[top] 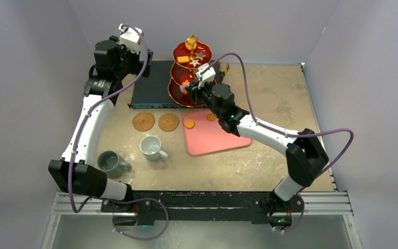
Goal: Serve the afternoon tea
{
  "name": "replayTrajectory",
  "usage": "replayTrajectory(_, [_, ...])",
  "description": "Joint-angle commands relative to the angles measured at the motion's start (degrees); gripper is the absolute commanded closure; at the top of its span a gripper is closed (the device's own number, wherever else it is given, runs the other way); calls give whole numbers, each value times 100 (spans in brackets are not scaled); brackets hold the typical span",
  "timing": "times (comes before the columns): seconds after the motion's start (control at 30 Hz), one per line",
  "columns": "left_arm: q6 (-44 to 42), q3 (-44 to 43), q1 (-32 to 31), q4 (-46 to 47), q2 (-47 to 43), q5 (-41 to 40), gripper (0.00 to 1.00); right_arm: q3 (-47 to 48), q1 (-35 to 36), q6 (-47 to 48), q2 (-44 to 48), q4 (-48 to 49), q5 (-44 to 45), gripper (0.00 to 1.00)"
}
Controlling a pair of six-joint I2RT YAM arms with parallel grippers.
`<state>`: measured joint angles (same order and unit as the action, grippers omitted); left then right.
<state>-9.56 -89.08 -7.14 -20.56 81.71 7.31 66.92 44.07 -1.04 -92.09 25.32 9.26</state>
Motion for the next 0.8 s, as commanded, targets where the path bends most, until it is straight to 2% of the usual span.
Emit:
replayTrajectory(0.0, [111, 44, 38, 203, -147, 60, 1, 410, -156, 85, -120, 543, -7, 72])
replayTrajectory(0.53, [83, 35, 40, 188, -171, 29, 1, 629, -415, -28, -321, 689, -213, 71])
replayTrajectory(0.77, [60, 19, 44, 168, -183, -8, 1, 829, -417, 0, -575, 657, -186, 60])
